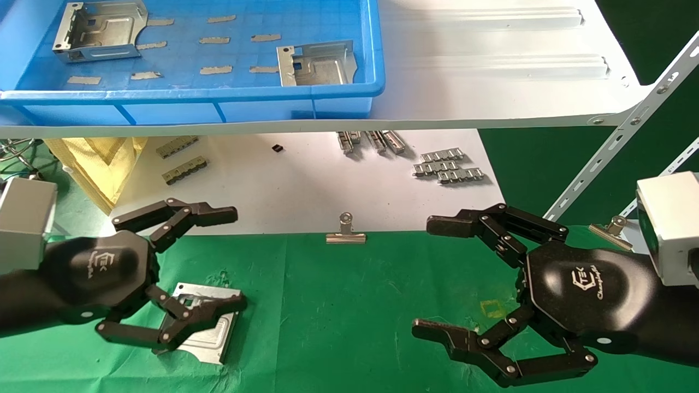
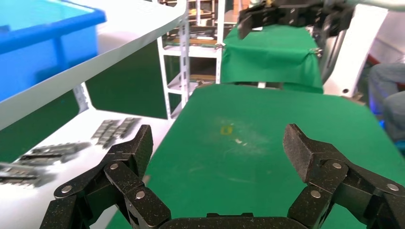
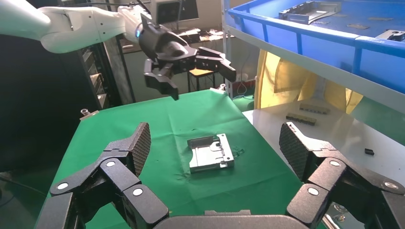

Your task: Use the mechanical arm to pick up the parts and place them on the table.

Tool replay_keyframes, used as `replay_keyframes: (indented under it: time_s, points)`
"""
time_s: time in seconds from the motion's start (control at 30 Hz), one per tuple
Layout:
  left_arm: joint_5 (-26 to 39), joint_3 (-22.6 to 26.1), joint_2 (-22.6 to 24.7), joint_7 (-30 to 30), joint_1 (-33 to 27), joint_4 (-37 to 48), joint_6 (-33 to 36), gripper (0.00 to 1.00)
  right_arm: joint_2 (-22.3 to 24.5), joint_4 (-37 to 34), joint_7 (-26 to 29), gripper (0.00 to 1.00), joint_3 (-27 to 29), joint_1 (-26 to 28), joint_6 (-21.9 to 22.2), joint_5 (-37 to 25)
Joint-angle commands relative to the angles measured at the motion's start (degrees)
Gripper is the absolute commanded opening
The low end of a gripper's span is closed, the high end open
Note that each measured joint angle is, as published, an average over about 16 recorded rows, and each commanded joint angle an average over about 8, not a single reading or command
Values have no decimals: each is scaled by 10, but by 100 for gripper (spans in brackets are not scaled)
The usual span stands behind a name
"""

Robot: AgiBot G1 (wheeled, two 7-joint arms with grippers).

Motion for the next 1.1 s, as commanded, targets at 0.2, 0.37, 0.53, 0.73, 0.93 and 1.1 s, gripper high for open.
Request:
replay_keyframes:
  time_s: [0.2, 0.37, 0.53, 0.73, 0.93, 1.1]
  points:
    - [-4, -32, -8, -51, 27, -70, -6, 100, 0, 0, 0, 100, 0, 0, 0, 0]
    - [-6, -55, -14, -89, 47, -120, -11, 100, 0, 0, 0, 100, 0, 0, 0, 0]
    - [-8, -72, -18, -115, 61, -158, -14, 100, 0, 0, 0, 100, 0, 0, 0, 0]
    - [-9, -80, -20, -123, 68, -174, -16, 100, 0, 0, 0, 100, 0, 0, 0, 0]
    - [-9, -77, -20, -120, 66, -167, -16, 100, 0, 0, 0, 100, 0, 0, 0, 0]
    - [-9, -75, -19, -118, 64, -163, -16, 100, 0, 0, 0, 100, 0, 0, 0, 0]
